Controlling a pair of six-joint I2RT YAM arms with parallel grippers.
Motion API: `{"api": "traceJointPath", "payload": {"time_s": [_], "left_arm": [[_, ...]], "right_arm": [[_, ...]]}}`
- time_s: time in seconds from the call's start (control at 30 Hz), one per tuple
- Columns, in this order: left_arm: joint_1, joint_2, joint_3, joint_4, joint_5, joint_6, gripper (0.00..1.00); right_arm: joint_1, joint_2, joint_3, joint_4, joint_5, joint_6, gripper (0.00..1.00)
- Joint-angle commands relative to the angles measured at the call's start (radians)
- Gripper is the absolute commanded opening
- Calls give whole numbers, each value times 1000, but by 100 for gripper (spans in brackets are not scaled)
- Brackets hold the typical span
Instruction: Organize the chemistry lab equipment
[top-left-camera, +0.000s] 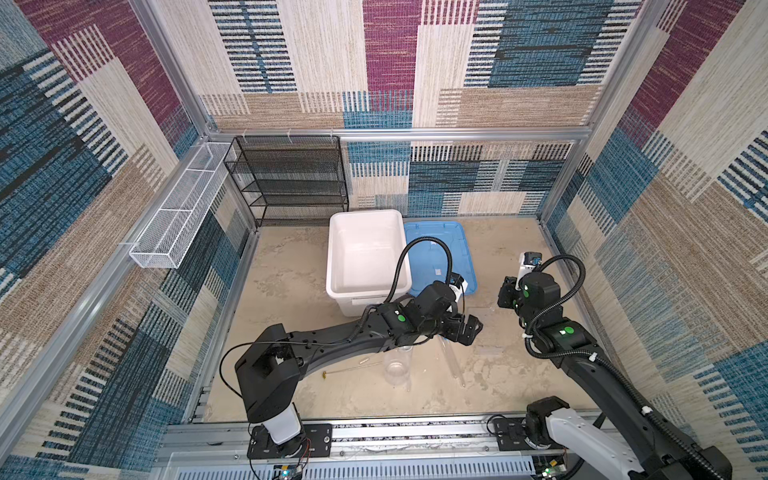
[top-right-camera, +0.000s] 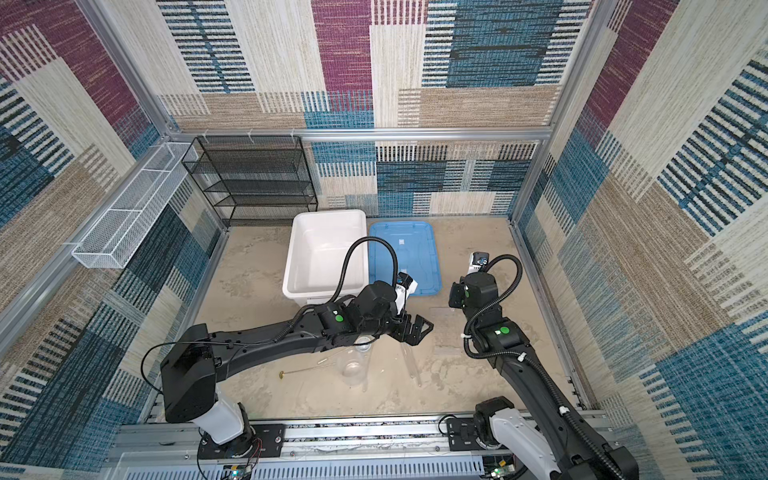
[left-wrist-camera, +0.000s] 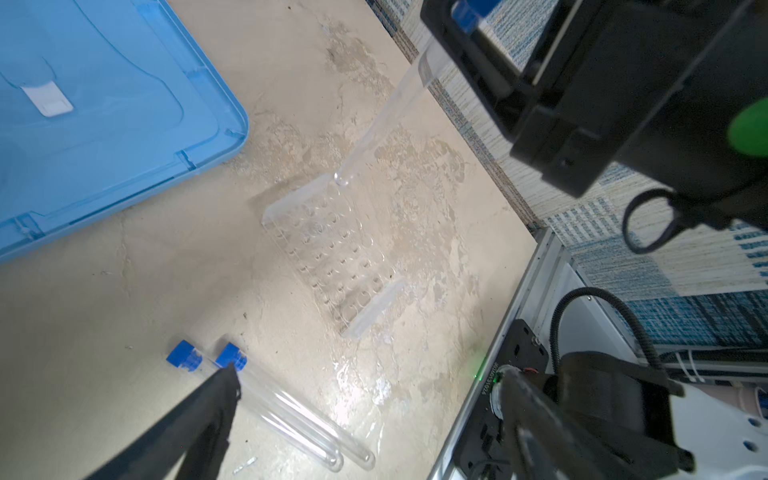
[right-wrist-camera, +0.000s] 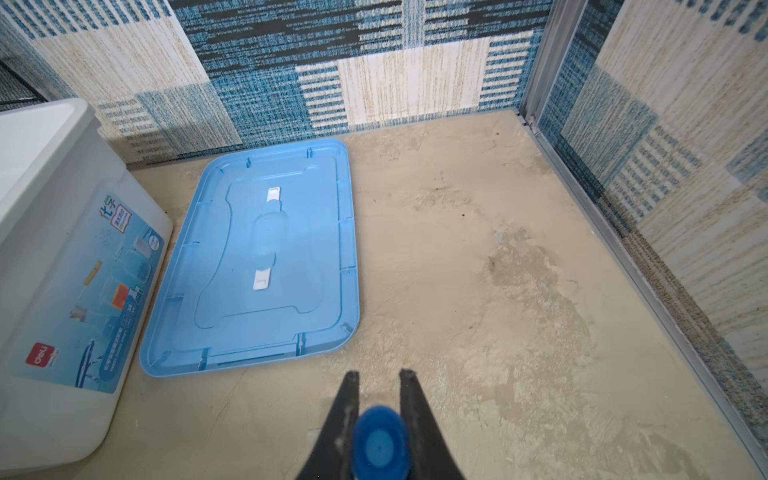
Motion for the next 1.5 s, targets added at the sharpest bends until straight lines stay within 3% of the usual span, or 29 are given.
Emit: {"api": "traceJointPath", "payload": {"time_s": [0.0, 0.1, 0.87, 1.27, 1.47], "left_arm": [[-1, 7, -10, 50, 44, -39, 99], [4, 10, -37, 114, 78, -71, 99], [4, 44, -12, 54, 58, -56, 99], [5, 63, -12, 61, 42, -57, 99], [4, 86, 0, 63, 53, -68, 99]], "right_arm": [[1, 6, -10, 58, 32, -1, 19], [1, 18, -23, 73, 30, 3, 19], [1, 58, -78, 103, 27, 26, 18], [2, 18, -167, 275, 12, -25, 19], [2, 68, -175, 301, 9, -54, 20]]}}
